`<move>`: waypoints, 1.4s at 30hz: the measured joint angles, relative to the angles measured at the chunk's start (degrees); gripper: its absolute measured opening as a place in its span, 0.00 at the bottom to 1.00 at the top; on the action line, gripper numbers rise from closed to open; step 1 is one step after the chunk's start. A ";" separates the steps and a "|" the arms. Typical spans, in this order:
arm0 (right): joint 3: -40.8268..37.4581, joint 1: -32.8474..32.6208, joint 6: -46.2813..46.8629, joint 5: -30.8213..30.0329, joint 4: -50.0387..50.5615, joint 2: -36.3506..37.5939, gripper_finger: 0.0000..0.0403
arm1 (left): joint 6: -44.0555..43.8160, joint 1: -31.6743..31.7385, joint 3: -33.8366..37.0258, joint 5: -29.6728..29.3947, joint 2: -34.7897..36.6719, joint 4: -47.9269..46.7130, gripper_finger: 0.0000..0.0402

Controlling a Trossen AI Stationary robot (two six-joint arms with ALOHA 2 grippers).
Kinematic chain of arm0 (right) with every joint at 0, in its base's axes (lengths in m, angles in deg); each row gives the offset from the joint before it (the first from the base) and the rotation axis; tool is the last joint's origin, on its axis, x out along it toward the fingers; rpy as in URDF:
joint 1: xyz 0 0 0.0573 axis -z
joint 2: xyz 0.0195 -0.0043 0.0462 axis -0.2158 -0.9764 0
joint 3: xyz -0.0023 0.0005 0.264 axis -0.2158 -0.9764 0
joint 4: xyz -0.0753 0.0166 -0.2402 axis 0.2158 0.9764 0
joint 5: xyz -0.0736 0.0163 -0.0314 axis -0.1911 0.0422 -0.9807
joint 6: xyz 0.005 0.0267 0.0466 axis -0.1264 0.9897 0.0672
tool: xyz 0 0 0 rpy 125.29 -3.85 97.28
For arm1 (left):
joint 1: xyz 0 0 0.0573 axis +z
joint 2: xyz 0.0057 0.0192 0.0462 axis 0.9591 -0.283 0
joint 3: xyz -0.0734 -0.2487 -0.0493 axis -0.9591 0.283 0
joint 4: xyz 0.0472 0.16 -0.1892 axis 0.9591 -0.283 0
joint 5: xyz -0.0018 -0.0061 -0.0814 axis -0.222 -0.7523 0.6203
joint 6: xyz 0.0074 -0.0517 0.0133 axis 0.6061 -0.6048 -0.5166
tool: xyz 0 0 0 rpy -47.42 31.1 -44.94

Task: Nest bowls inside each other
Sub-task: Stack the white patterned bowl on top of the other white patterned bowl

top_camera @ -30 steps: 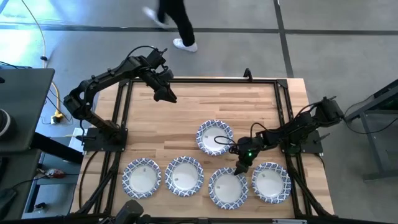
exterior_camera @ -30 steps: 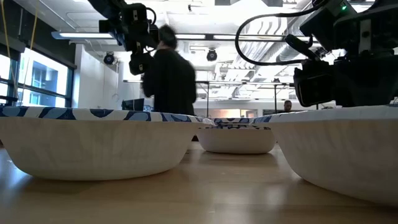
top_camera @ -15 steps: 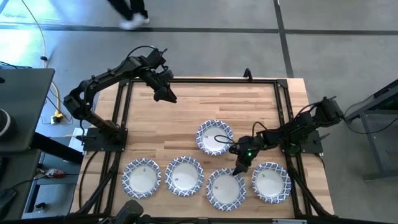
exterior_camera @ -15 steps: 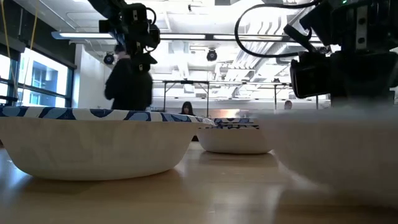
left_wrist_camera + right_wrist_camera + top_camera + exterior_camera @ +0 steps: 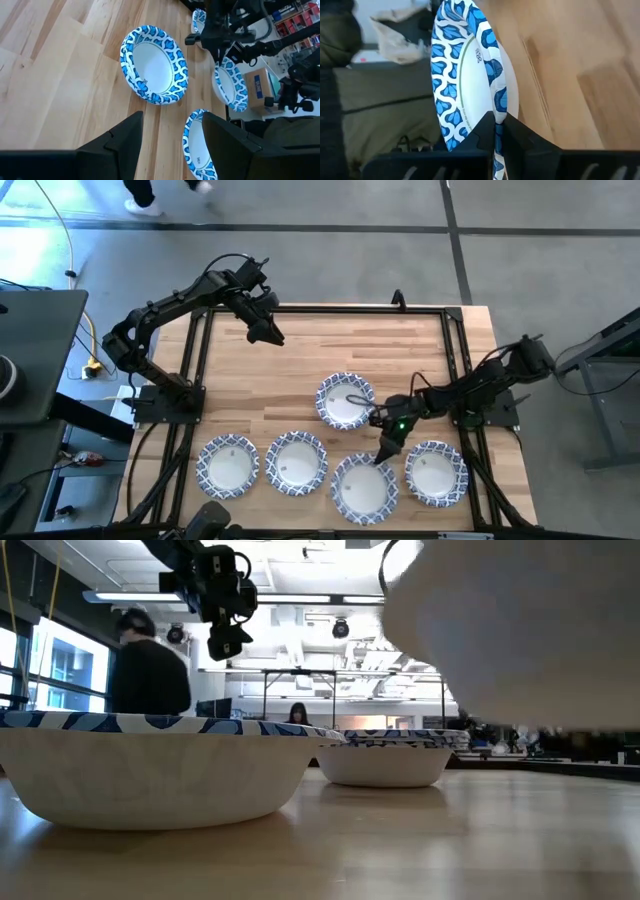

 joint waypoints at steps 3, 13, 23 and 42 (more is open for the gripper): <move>0.00 2.37 -0.73 -0.46 -0.58 2.90 0.01 | 0.43 0.00 0.00 0.00 0.00 0.00 0.48; 0.00 14.52 -7.64 -3.29 13.19 16.18 0.01 | 1.07 0.00 0.01 0.00 0.00 -0.01 0.48; 0.00 28.28 -12.75 -5.73 23.82 23.55 0.01 | 1.73 0.02 0.01 0.00 0.00 0.01 0.48; 0.00 37.63 -10.32 -10.19 30.10 22.13 0.01 | 2.91 0.02 0.01 0.00 0.00 1.20 0.48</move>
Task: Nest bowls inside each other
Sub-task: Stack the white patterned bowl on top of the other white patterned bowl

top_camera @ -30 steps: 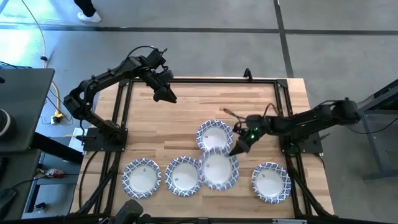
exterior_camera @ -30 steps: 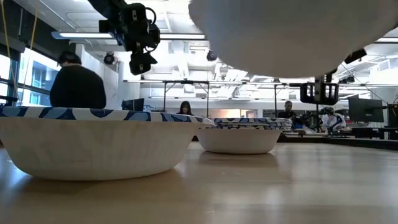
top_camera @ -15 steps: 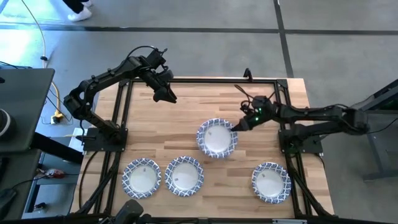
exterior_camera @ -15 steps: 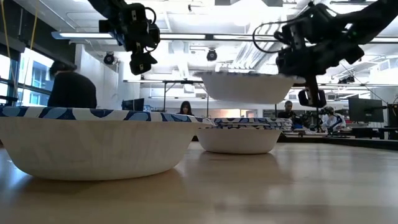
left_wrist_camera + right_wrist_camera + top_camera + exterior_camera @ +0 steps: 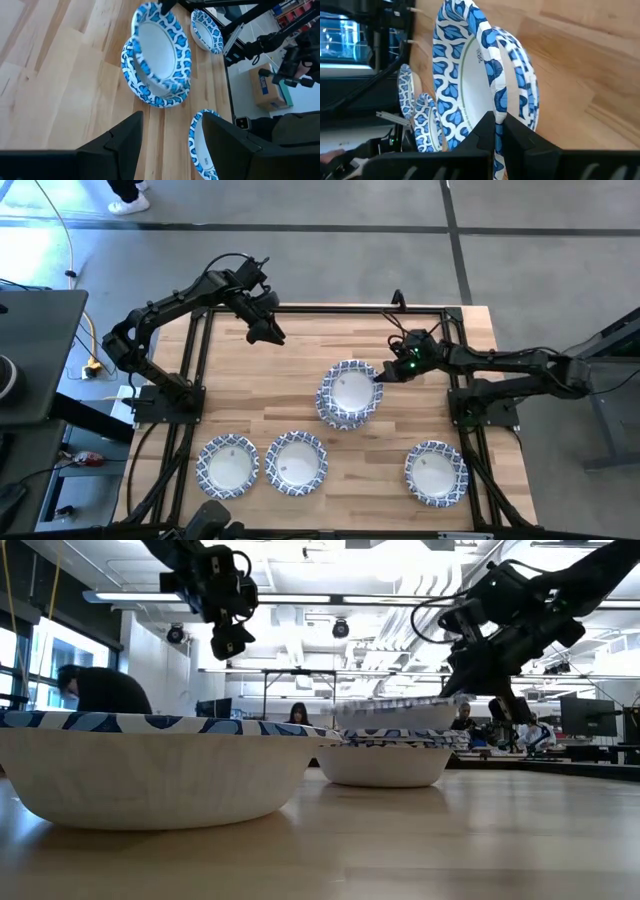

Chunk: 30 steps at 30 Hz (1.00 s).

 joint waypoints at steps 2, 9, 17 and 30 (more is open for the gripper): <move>0.00 -0.69 0.64 -0.04 -0.20 -1.60 0.01 | -0.27 0.00 0.00 0.00 0.00 0.52 0.48; 0.00 -3.59 2.85 0.18 -7.00 -8.10 0.01 | -0.36 0.00 0.00 0.00 0.00 0.54 0.48; 0.00 -4.09 3.74 0.23 -9.65 -10.14 0.11 | -0.38 -0.02 0.00 0.00 -0.02 -0.20 0.48; 0.00 -2.19 0.18 0.60 -7.66 -10.10 0.52 | -0.48 -0.01 0.00 0.00 -0.02 -0.46 0.48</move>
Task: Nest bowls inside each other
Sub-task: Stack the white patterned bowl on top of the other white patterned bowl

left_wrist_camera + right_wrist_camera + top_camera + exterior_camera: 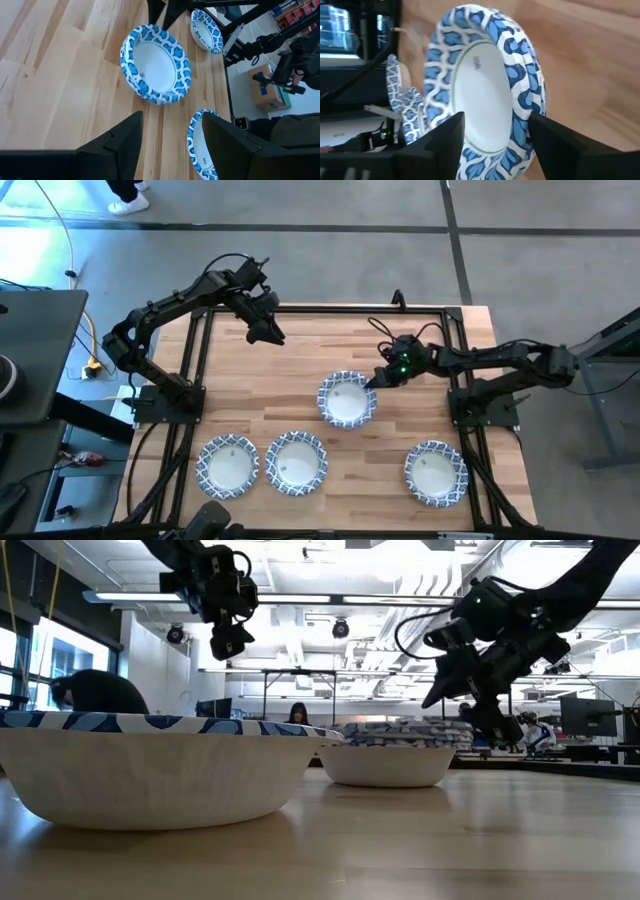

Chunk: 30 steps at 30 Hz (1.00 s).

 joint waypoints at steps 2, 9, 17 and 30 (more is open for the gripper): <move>0.00 1.30 -1.30 0.41 1.46 0.00 0.55 | 0.02 0.00 0.00 0.00 0.00 -0.59 0.48; 0.00 5.21 -3.86 5.60 3.89 1.98 0.57 | -0.03 0.01 0.00 0.00 0.00 -1.67 0.48; 0.02 8.14 -4.80 6.22 9.80 12.26 0.57 | 0.04 -0.01 0.00 0.00 0.00 -1.13 0.48; 0.02 9.78 -14.94 7.65 37.10 17.38 0.58 | -1.41 -0.01 0.00 -0.20 0.00 -0.91 0.48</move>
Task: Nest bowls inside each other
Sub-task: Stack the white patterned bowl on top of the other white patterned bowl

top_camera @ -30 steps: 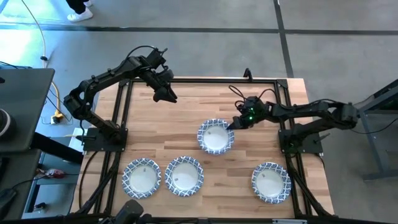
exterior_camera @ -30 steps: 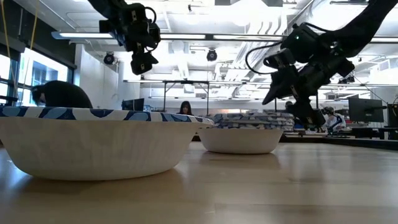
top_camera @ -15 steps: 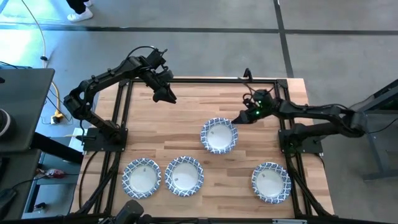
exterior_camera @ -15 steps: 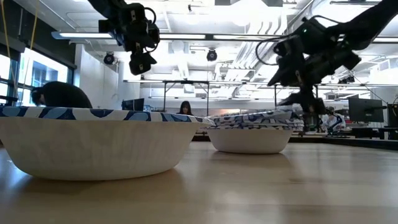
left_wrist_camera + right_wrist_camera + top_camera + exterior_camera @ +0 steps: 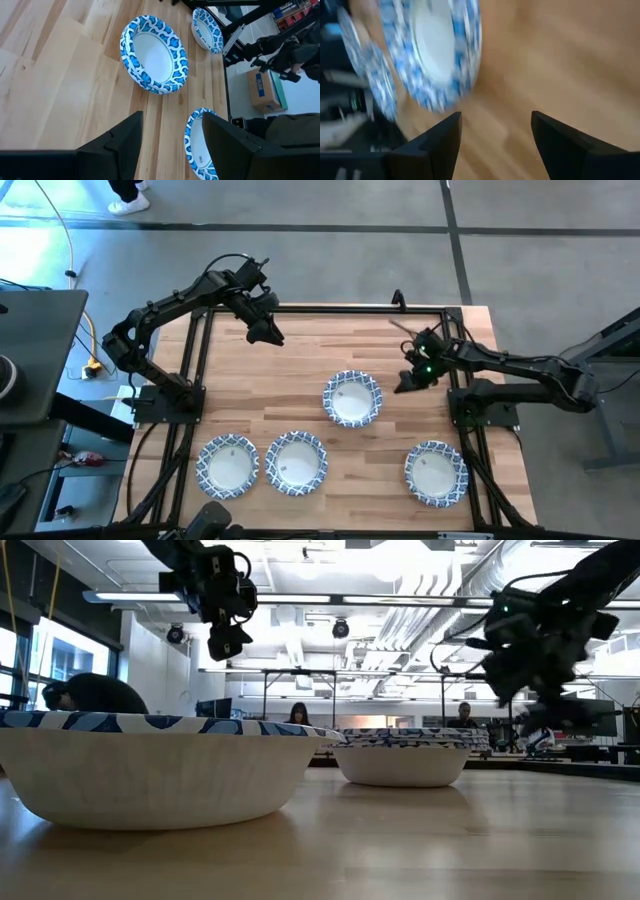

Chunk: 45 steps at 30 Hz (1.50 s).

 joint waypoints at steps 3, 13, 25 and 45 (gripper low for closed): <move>0.00 -1.32 -4.46 4.13 6.63 0.00 0.58 | -0.02 -0.32 0.00 -0.02 0.00 0.00 0.48; 0.00 -2.00 -21.22 16.14 22.66 3.47 0.58 | -1.77 -0.70 0.00 -0.26 -0.02 -0.02 0.48; 0.00 -5.24 -25.31 15.04 25.55 4.26 0.58 | -9.97 -6.45 0.00 -2.12 -0.02 4.35 0.48; 0.00 -23.40 -7.31 5.33 23.01 4.24 0.58 | -9.99 -8.46 0.00 -3.32 -0.02 8.79 0.48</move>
